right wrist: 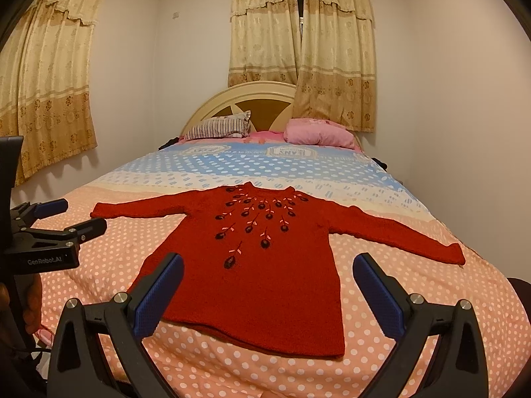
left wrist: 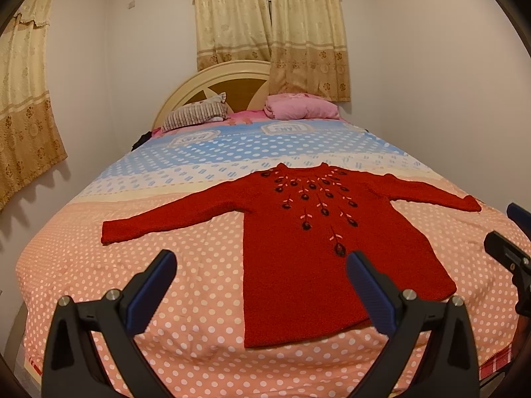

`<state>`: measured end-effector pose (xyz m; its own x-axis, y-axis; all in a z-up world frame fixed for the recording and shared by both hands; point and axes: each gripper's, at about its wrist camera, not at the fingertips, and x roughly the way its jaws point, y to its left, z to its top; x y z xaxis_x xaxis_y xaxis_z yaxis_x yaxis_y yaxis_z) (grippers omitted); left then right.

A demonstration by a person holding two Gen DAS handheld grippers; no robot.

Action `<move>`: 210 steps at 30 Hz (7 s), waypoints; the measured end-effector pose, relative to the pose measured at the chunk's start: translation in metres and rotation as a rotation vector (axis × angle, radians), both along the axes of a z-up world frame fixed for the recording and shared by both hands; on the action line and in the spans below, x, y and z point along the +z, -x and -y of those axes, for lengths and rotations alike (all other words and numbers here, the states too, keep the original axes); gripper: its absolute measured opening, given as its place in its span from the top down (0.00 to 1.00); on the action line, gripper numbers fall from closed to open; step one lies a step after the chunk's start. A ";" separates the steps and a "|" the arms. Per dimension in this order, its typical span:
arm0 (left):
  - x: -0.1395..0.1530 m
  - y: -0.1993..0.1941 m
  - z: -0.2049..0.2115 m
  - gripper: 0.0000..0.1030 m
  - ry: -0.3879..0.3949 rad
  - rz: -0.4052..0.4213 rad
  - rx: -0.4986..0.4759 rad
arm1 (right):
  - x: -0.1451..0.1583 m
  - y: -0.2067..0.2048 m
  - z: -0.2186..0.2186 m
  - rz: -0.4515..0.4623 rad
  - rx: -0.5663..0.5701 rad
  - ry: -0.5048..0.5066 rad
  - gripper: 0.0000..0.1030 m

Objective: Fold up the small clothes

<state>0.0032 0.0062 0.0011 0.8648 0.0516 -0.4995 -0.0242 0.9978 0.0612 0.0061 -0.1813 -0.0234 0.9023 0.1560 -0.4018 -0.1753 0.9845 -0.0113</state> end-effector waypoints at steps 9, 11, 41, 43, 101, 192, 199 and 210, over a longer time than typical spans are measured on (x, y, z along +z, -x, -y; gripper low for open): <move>-0.001 0.001 -0.002 0.00 -0.005 0.009 0.004 | -0.001 0.002 0.000 0.005 0.005 0.004 0.01; -0.001 0.001 -0.002 0.00 -0.005 0.010 0.006 | -0.001 0.002 -0.001 0.004 0.004 0.004 0.01; -0.001 -0.001 -0.009 0.00 0.001 0.012 0.019 | -0.003 0.002 -0.007 -0.006 0.022 0.006 0.01; -0.001 -0.001 -0.010 0.00 0.001 0.011 0.018 | -0.003 0.002 -0.008 -0.006 0.023 0.005 0.01; -0.097 -0.230 0.020 0.00 -0.059 -0.261 -0.030 | -0.097 -0.227 0.303 -0.396 -0.480 -0.211 0.01; -0.130 -0.235 -0.096 0.00 0.155 -0.287 0.093 | 0.075 -0.365 -0.051 -0.200 0.198 -0.079 0.81; -0.134 -0.234 -0.098 0.00 0.169 -0.283 0.099 | -0.005 -0.392 -0.128 -0.303 0.251 -0.097 0.81; -0.138 -0.237 -0.110 0.00 0.266 -0.347 0.056 | -0.095 -0.385 -0.154 -0.515 0.397 -0.142 0.34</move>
<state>0.2402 0.1165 -0.1373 0.6431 -0.0762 -0.7620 -0.1019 0.9777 -0.1838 0.3911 -0.0276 -0.1181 0.4630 0.5207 -0.7173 -0.4733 0.8295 0.2965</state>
